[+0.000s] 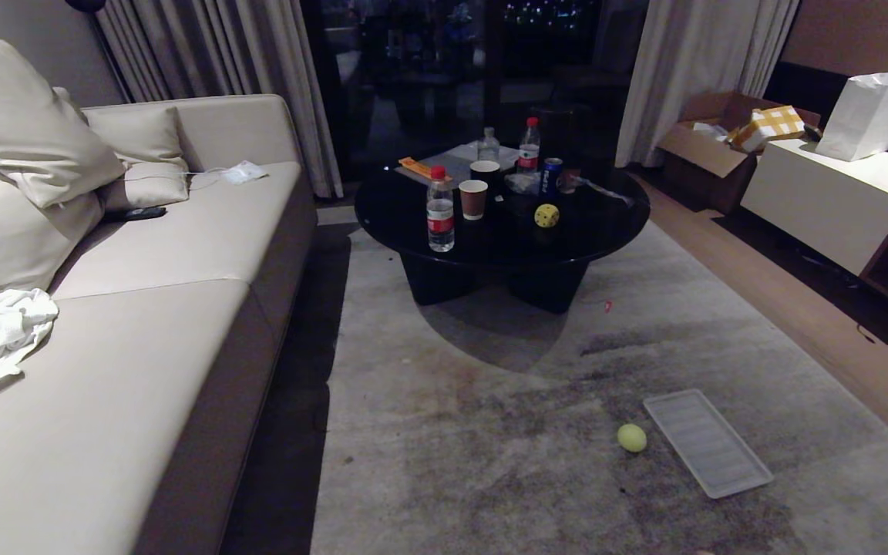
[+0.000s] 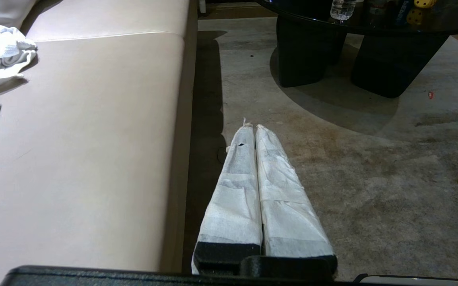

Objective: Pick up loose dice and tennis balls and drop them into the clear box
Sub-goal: Find toys out of the box

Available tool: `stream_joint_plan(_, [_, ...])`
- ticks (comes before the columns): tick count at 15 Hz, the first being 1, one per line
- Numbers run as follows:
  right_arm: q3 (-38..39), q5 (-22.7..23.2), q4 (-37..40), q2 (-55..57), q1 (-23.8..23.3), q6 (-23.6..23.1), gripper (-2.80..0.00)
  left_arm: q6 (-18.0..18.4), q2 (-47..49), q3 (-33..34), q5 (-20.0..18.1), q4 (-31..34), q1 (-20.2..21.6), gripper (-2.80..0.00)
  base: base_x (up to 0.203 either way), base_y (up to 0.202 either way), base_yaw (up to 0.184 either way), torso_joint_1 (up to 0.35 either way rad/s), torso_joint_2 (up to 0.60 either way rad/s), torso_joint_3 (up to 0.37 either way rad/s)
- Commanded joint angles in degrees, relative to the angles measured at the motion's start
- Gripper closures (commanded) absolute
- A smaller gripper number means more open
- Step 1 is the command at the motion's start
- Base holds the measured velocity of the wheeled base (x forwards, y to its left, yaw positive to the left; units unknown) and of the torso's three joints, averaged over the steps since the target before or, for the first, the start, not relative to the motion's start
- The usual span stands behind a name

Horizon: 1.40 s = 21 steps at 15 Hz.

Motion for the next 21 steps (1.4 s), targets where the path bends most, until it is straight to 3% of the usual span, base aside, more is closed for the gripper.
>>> stream_joint_plan(1, [0.26,-0.03,-0.06,0.06,-0.05,0.03,0.00,0.02,0.09,0.09,0.08,-0.01,0.00,0.00,0.000,0.000,0.000,0.000,0.00,0.000])
stream_joint_plan(14, [0.26,-0.03,0.00,0.06,0.02,0.03,0.00,-0.07,0.09,0.09,0.08,-0.01,0.00,0.00,0.000,0.000,0.000,0.000,0.00,0.000])
stream_joint_plan(21, [0.26,-0.03,0.00,0.06,0.00,0.03,0.00,-0.07,0.09,0.09,0.08,-0.01,0.00,0.00,-0.001,0.008,-0.136,0.002,0.00,0.000])
